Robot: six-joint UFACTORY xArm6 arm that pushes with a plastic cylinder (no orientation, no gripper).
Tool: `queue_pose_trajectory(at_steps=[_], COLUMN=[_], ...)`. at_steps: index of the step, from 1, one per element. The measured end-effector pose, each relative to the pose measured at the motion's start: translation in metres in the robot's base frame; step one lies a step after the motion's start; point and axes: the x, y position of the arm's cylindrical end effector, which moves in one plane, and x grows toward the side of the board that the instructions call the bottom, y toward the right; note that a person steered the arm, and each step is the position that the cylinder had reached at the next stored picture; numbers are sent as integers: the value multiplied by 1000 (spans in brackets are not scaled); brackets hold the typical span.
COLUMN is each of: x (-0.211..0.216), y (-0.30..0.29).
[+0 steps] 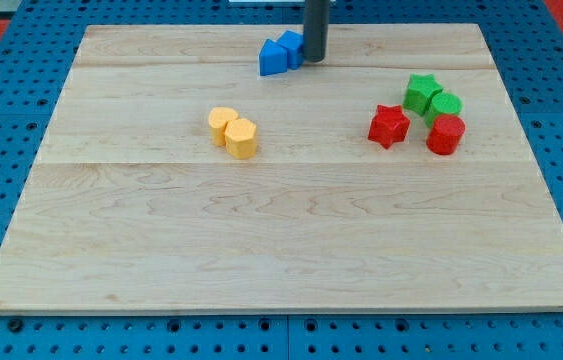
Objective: Push the blue cube into the yellow heart
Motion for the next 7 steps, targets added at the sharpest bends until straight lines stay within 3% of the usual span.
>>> queue_pose_trajectory(at_steps=[1,3,4,7], x=[3,-70,-69,23], y=[-27,7,-13,-55])
